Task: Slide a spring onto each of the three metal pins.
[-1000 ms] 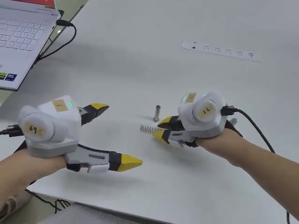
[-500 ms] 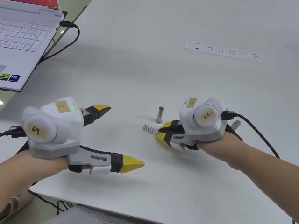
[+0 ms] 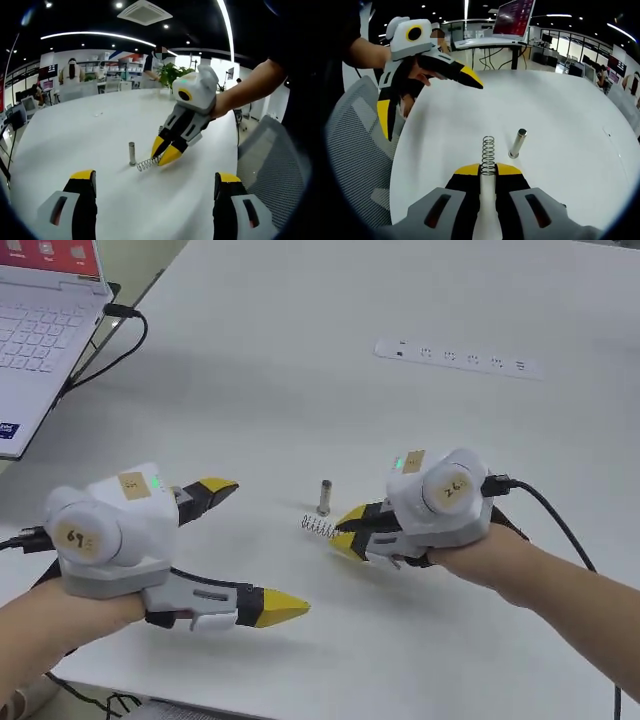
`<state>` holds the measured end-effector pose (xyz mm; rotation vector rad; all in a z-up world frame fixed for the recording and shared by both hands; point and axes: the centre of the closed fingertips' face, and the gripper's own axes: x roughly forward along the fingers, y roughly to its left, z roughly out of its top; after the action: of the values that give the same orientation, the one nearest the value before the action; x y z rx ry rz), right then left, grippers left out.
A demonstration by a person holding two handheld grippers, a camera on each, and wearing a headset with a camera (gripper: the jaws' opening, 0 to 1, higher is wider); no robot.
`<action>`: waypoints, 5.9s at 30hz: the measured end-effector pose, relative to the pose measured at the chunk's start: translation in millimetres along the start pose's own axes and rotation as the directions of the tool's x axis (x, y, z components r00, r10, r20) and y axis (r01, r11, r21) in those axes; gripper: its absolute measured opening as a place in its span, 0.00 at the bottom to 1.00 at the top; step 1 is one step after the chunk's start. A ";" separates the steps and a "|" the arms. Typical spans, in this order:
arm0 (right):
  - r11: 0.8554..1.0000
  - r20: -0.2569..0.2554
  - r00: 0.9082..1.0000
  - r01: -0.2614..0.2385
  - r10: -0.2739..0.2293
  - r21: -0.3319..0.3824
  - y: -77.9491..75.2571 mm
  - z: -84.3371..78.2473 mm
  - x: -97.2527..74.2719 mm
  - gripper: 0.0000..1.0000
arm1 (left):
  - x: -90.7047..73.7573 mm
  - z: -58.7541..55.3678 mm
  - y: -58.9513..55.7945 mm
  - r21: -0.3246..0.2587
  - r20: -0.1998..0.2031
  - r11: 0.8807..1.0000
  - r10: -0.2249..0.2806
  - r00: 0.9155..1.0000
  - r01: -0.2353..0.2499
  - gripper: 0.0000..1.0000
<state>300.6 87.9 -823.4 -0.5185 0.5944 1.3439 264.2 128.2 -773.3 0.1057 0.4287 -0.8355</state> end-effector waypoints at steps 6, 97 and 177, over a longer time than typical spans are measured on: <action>1.000 -0.005 1.000 -0.014 0.014 -0.026 7.0 -1.6 -13.8 0.08 | 4.6 0.8 -8.5 0.005 -0.012 1.000 -0.028 1.000 0.028 0.94; 0.984 -0.024 0.993 -0.116 0.113 -0.139 42.0 -12.7 -93.1 0.08 | 67.7 32.6 -81.0 0.216 -0.044 0.907 -0.360 0.932 0.360 0.05; 0.983 0.191 0.974 -0.091 0.121 -0.158 57.2 49.0 -95.7 0.08 | 62.0 30.8 -86.8 0.178 -0.035 0.910 -0.375 0.926 0.375 0.03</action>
<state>237.2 58.5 -723.6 -0.4701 0.3622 1.5292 246.9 18.9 -764.0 0.1962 0.3770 -1.2557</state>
